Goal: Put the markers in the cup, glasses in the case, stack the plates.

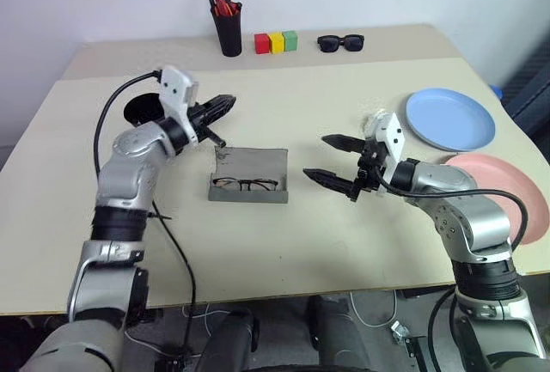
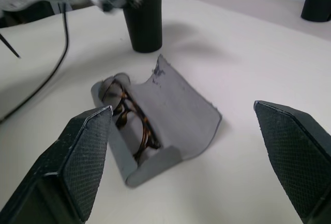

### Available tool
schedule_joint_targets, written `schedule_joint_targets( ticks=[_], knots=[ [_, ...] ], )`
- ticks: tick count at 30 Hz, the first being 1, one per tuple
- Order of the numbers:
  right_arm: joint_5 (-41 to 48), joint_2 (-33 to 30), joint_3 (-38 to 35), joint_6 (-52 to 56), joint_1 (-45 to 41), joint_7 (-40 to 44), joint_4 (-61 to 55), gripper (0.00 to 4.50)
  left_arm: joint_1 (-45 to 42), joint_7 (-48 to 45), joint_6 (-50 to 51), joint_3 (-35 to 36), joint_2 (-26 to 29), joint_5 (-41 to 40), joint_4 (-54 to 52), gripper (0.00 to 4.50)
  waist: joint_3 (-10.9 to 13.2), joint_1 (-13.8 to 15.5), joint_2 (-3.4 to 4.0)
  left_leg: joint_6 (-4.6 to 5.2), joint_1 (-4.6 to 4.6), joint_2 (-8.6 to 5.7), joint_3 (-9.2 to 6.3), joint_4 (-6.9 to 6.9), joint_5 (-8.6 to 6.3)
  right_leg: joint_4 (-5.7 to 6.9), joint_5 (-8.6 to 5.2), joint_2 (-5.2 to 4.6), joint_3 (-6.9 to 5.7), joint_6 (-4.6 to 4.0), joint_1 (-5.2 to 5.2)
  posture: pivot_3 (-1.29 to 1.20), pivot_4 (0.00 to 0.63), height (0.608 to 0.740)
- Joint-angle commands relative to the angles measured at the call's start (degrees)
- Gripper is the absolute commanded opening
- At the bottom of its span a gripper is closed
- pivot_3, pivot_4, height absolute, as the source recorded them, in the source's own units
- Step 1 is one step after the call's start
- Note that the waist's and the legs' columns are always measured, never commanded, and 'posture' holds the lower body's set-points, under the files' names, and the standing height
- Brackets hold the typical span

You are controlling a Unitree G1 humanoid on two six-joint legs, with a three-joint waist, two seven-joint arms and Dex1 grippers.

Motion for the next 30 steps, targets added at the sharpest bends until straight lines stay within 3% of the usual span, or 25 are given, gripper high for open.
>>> schedule_joint_targets(
  ticks=[1, 5, 14, 18, 30],
  knots=[
    [0.6, 0.0, -0.2, -1.3, -1.1, -1.0, -2.1, 4.50, -6.7, 2.4, 2.2, 0.7, -2.2, 1.4, 9.5, 0.02, 0.0, 0.0, 0.00, 0.00, -0.02, 0.00, 0.00, 0.00, 0.00, -0.05, 0.02, 0.00, 0.00, 0.02, 0.00, 0.00, 0.150, 0.740],
    [1.0, -0.7, -0.5, -1.1, -0.8, -1.2, -2.0, 4.50, -10.0, -2.6, 5.3, -3.3, -2.0, 4.7, 15.1, 0.02, 0.0, -0.2, -0.01, -0.01, -0.07, -0.05, 0.00, 0.02, 0.00, -0.15, 0.08, -0.02, 0.00, 0.12, 0.01, 0.00, 0.150, 0.740],
    [1.0, 0.3, 0.2, -1.3, -0.8, -3.4, -2.3, 4.50, -11.8, -7.5, 14.3, -2.5, -3.3, 3.9, 21.1, 0.02, 0.0, -0.1, -0.01, 0.01, -0.06, -0.04, -0.01, 0.04, 0.00, -0.11, 0.09, -0.02, 0.00, 0.12, 0.00, 0.00, 0.150, 0.740],
    [1.3, 0.0, -0.2, -1.1, -1.4, -3.3, -1.7, 4.50, -9.7, -12.2, 20.7, -2.7, -2.6, 1.9, 15.1, 0.02, 0.0, -0.2, -0.01, 0.00, -0.07, -0.04, -0.01, 0.04, 0.00, -0.11, 0.09, -0.02, 0.00, 0.12, 0.00, 0.00, 0.150, 0.740],
    [0.1, 0.1, -0.5, -2.7, -3.8, -5.5, 1.6, 4.50, 1.1, -13.6, 34.9, -3.9, 1.8, -0.9, -8.5, 0.02, 0.0, -0.3, 0.00, -0.01, -0.01, -0.02, -0.01, 0.03, 0.01, -0.07, 0.10, -0.02, 0.02, 0.10, 0.01, 0.00, 0.150, 0.740]
  ],
)
